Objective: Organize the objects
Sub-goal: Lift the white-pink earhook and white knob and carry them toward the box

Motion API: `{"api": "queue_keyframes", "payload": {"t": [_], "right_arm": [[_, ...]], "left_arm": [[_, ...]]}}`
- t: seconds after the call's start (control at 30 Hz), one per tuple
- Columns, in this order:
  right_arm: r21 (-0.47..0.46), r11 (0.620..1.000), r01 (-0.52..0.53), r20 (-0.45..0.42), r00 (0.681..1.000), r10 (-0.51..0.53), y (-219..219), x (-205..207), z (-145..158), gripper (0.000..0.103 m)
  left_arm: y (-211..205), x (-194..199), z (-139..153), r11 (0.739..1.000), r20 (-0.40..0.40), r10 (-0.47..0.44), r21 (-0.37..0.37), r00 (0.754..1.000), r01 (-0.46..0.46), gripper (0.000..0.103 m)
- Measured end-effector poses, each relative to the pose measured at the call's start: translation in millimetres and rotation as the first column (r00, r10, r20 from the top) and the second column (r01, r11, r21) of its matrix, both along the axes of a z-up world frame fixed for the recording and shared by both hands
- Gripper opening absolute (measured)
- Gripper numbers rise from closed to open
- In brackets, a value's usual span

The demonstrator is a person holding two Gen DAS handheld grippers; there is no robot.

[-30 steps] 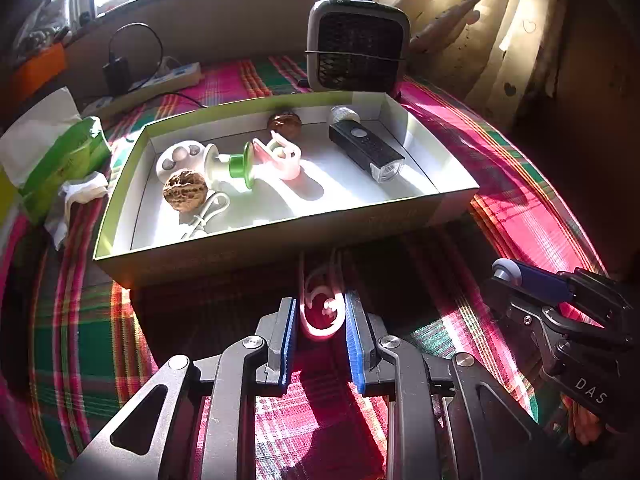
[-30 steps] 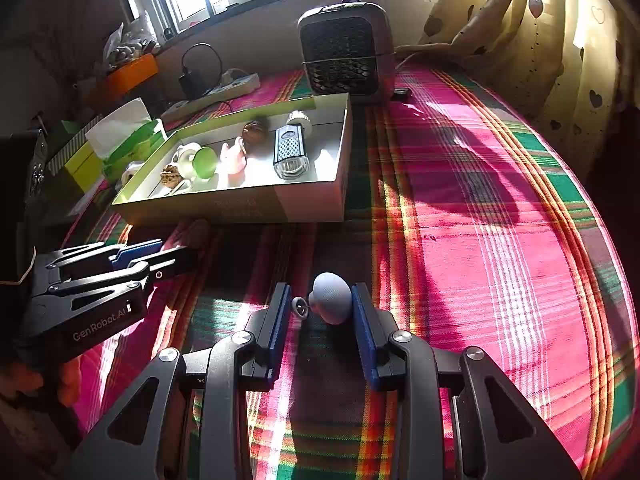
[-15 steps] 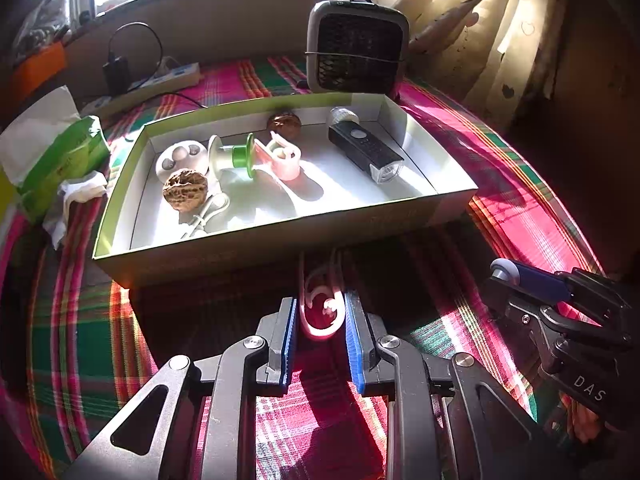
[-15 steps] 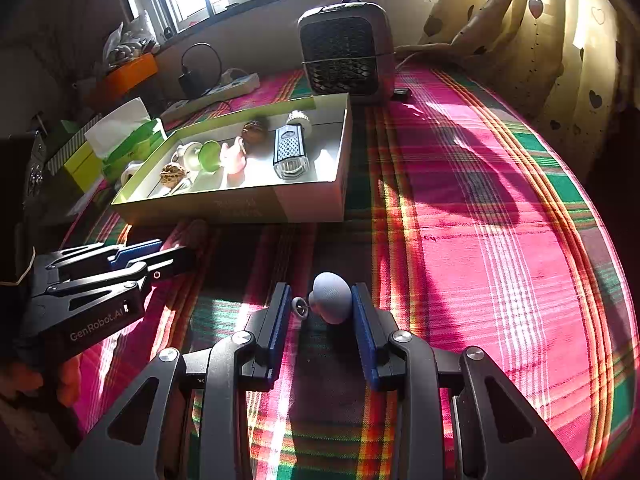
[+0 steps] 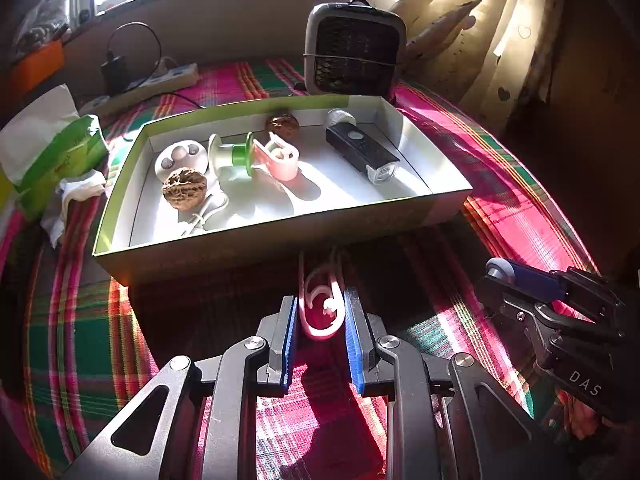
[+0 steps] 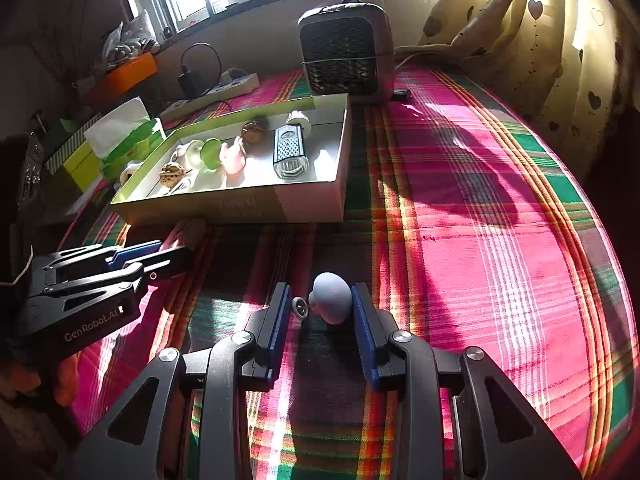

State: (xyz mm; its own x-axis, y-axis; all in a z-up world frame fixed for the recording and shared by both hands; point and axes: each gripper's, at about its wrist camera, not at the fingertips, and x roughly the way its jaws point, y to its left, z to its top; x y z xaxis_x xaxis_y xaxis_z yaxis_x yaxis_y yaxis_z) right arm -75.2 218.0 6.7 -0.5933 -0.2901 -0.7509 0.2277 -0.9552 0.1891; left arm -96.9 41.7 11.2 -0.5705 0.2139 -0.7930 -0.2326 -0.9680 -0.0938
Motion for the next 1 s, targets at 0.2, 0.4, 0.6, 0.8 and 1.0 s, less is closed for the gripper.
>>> {"api": "queue_keyframes", "payload": {"t": [0.2, 0.4, 0.6, 0.8, 1.0], "right_arm": [[0.000, 1.000, 0.005, 0.000, 1.000, -0.005, 1, 1, 0, 0.032], [-0.002, 1.000, 0.004, -0.001, 1.000, -0.004, -1, 3, 1, 0.032], [-0.006, 1.000, -0.004, -0.009, 1.000, 0.004, -5, 5, 4, 0.032], [-0.004, 1.000, -0.014, -0.020, 1.000, 0.013, -11, 7, 7, 0.032], [-0.003, 1.000, -0.028, -0.029, 0.999, 0.028, -18, 7, 11, 0.032]], "left_arm": [[-2, 3, 4, 1.000, -0.016, 0.002, 0.003, 1.000, -0.002, 0.019], [-4, 5, 6, 1.000, -0.022, 0.004, 0.005, 1.000, -0.003, 0.019], [-7, 8, 10, 1.000, -0.035, 0.004, 0.010, 0.999, -0.004, 0.019], [-10, 11, 12, 1.000, -0.044, 0.005, 0.011, 0.999, -0.004, 0.019], [-16, 13, 14, 1.000, -0.050, 0.017, 0.009, 0.999, -0.017, 0.019]]}}
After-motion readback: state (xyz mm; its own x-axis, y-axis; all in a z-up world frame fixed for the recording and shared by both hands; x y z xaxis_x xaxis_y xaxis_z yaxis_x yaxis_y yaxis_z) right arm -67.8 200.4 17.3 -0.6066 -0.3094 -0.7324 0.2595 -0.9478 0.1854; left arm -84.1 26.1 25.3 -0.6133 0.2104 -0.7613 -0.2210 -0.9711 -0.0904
